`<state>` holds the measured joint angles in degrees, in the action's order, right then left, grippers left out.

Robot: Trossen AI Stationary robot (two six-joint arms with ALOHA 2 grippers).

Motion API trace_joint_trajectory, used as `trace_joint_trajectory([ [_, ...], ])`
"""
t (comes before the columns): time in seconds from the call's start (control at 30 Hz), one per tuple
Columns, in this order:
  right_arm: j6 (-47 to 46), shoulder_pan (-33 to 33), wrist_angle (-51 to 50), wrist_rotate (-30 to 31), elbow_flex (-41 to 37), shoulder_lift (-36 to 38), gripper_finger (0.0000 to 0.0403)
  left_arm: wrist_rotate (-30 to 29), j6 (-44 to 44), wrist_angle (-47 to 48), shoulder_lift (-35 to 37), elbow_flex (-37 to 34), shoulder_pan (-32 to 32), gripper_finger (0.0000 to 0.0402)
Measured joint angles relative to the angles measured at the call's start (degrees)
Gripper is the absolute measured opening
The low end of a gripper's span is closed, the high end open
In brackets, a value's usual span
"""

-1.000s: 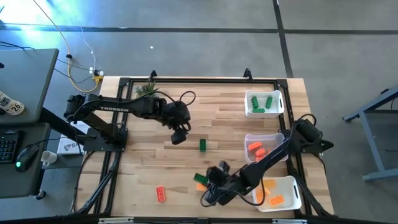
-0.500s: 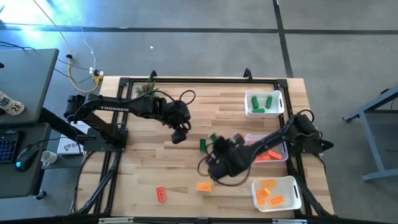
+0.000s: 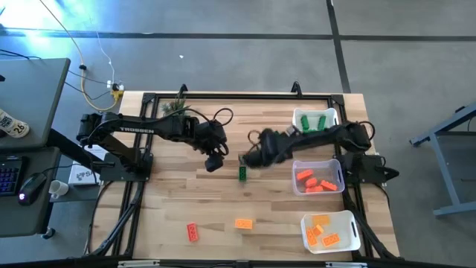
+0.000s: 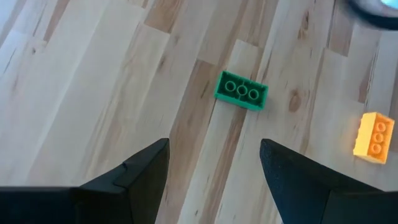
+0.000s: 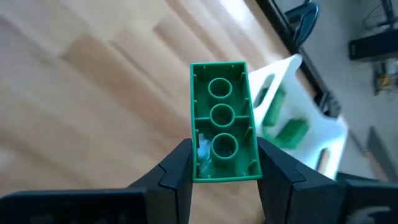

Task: Sort & place blocks by color
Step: Put the green game piece into the top white bin

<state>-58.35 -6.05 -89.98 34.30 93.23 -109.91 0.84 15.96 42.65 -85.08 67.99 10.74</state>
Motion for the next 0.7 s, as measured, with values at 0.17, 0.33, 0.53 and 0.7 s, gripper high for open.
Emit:
trace_joint_trajectory([
  [0.17, 12.75, 6.72, 0.21, 2.07, -0.59, 1.13, 0.0112, -0.02, 1.86, -0.02, 0.0, 0.0, 0.03, 0.0239],
  [0.33, 19.76, 12.16, -0.03, 4.39, -6.93, 5.46, 0.0112, -0.02, 1.93, 0.09, 0.0, 0.0, 0.15, 0.0239],
  [0.53, 21.31, 17.71, 1.92, 5.64, -18.48, 14.5, 0.0112, -0.02, 3.44, 0.16, 0.0, 0.0, 0.15, 0.0239],
  [0.7, 26.04, 23.21, 10.87, 4.15, -26.59, 21.74, 0.0112, -0.02, 4.51, 0.25, 0.0, 0.0, 0.15, 0.0239],
])
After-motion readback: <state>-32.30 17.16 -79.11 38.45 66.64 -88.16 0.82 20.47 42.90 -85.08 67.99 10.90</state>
